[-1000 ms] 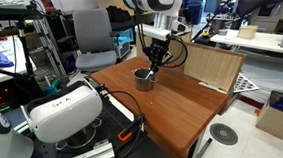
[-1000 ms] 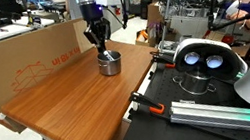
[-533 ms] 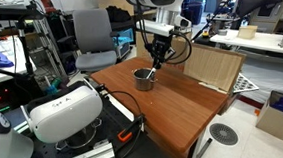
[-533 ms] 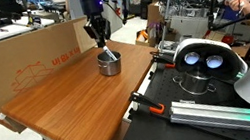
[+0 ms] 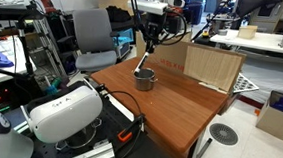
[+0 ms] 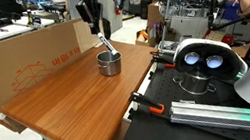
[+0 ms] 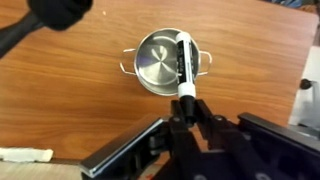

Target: Take the marker out of the pot and put it on the table

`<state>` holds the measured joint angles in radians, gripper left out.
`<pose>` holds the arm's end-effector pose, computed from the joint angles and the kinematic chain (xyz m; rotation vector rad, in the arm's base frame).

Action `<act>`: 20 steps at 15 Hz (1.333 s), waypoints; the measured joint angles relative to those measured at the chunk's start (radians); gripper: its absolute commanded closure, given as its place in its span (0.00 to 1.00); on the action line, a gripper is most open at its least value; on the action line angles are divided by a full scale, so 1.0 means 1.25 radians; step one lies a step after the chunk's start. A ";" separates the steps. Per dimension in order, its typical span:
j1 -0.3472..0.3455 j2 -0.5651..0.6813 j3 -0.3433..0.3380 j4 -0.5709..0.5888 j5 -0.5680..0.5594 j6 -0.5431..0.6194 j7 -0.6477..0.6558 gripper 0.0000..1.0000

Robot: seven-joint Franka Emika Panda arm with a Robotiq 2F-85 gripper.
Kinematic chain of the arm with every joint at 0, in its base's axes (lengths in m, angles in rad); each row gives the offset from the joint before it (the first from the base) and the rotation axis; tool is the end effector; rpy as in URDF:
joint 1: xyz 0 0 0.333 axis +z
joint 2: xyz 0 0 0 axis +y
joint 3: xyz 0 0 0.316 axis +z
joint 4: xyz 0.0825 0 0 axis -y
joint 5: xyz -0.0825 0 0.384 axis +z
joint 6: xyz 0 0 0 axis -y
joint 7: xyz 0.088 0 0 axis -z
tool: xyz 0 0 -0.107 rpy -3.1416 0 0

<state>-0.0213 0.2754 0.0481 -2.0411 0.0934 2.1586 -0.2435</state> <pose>0.5733 0.0186 0.2956 -3.0133 -0.3199 0.2240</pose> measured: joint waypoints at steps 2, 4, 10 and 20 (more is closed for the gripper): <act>0.003 -0.022 0.016 -0.002 0.016 -0.032 -0.009 0.95; 0.012 -0.033 0.031 -0.002 0.023 -0.060 -0.011 0.95; 0.070 0.003 0.063 0.011 0.023 -0.104 0.003 0.95; 0.091 0.221 0.051 0.239 0.020 -0.255 0.062 0.95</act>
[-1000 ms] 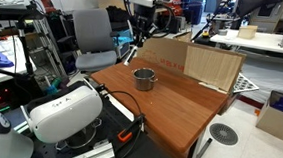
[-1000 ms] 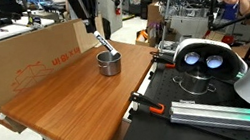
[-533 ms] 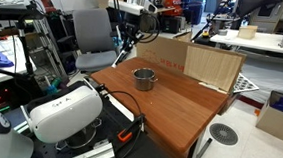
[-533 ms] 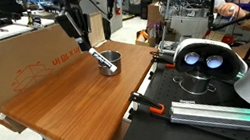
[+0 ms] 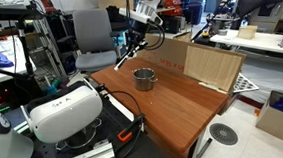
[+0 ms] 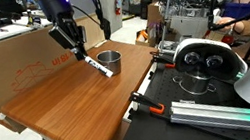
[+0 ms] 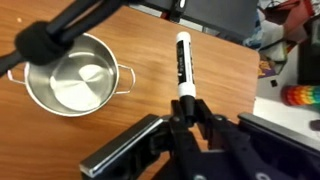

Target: Take the marker out of the pot and put it on the table

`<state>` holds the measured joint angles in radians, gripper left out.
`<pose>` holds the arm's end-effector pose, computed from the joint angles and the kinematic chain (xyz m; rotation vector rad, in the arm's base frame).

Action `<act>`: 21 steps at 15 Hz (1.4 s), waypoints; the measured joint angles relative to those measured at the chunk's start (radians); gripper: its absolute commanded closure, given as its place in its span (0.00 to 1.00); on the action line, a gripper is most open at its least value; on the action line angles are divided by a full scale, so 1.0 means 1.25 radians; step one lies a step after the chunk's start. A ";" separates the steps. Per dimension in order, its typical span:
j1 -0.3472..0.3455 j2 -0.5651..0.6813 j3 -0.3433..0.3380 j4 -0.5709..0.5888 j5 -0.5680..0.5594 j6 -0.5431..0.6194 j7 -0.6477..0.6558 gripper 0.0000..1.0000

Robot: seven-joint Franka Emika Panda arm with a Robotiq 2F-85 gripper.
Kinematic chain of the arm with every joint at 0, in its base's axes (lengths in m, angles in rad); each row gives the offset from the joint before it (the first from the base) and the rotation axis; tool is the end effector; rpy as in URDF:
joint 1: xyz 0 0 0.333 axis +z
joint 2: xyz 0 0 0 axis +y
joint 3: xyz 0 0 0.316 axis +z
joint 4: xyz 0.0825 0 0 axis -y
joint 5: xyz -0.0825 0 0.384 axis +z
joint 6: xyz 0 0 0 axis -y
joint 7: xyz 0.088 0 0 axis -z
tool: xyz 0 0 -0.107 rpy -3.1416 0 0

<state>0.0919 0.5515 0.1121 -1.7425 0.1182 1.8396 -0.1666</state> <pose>0.5975 0.1288 0.2347 -2.8733 -0.4488 0.6739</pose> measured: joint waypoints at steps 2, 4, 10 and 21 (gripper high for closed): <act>0.000 0.046 -0.006 0.053 -0.002 -0.041 0.013 0.95; 0.000 0.089 -0.009 0.096 -0.008 -0.070 0.025 0.95; 0.002 0.203 -0.010 0.197 -0.016 -0.105 0.063 0.95; 0.028 0.354 -0.011 0.363 -0.055 -0.187 0.142 0.34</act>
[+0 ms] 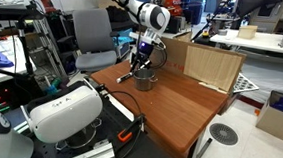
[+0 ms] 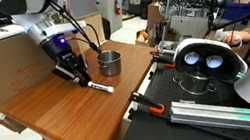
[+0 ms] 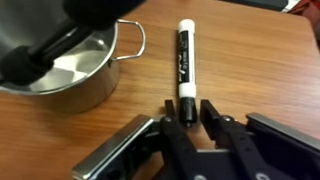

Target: Take the marker out of the pot and put it on the table

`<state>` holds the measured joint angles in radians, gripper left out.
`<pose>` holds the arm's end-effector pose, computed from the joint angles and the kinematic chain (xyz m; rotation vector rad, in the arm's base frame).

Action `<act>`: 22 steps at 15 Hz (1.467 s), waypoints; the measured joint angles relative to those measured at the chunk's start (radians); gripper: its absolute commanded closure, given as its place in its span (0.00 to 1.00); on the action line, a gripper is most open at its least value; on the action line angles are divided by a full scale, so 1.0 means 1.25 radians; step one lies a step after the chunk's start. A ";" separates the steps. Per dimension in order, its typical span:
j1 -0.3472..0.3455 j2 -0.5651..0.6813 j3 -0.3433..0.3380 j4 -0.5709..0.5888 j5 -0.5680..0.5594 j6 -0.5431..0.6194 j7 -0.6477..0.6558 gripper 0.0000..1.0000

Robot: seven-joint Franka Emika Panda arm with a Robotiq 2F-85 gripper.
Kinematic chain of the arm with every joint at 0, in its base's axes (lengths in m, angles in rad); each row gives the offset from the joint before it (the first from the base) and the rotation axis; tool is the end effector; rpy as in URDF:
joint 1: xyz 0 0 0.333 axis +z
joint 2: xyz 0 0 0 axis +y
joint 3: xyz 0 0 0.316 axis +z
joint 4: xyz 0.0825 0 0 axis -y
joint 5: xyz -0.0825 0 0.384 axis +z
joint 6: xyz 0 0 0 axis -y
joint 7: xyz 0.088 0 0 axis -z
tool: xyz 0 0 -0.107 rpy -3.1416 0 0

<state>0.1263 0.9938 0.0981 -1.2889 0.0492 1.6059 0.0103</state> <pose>0.6419 0.1405 0.1120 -2.8915 -0.2602 1.0337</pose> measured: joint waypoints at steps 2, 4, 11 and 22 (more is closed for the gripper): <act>0.002 0.013 -0.001 0.024 -0.005 -0.017 0.002 0.19; 0.003 0.022 -0.002 0.044 -0.007 -0.032 0.002 0.05; 0.012 0.028 -0.002 0.070 -0.009 -0.046 0.002 0.00; 0.029 -0.104 0.008 0.033 -0.014 -0.013 -0.024 0.00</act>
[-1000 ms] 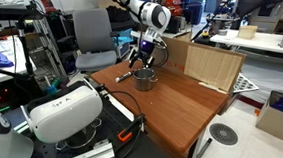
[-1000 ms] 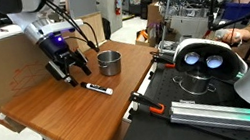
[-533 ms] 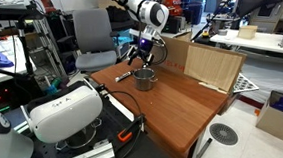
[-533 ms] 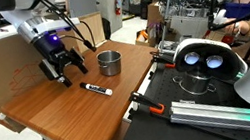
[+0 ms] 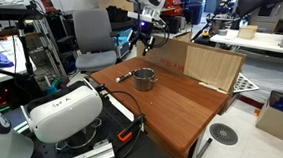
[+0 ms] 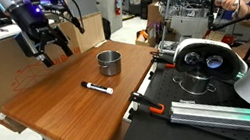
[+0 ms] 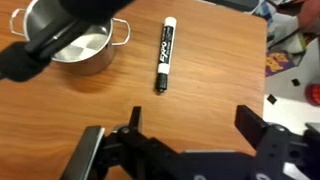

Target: Take the marker out of the pot and put it on the table

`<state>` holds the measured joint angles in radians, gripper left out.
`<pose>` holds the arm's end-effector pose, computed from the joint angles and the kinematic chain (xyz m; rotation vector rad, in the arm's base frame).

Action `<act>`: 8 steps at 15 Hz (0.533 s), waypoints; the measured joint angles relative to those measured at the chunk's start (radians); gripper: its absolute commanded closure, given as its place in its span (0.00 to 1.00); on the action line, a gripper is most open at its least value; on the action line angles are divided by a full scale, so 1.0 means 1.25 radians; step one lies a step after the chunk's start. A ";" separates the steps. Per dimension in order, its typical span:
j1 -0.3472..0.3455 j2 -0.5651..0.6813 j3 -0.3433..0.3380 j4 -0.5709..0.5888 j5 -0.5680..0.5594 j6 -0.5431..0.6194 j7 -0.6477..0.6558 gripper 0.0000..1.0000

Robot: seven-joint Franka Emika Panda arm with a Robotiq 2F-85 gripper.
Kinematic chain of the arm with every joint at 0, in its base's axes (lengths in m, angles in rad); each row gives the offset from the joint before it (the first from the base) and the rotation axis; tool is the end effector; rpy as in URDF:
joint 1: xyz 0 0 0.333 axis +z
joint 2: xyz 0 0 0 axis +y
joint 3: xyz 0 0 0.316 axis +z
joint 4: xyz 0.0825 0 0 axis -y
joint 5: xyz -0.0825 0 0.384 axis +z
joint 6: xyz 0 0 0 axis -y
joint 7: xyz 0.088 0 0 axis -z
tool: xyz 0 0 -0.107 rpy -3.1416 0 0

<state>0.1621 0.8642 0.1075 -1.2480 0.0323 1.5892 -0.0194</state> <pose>0.6672 0.1712 0.2143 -2.9534 -0.3922 0.8074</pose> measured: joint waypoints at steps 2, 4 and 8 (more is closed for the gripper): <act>0.002 -0.062 0.004 -0.049 -0.004 0.038 -0.002 0.00; 0.003 -0.123 0.008 -0.111 -0.005 0.088 -0.002 0.00; 0.005 -0.235 0.010 -0.257 -0.006 0.217 -0.002 0.00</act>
<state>0.1683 0.5707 0.1204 -1.5698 0.0251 1.8603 -0.0219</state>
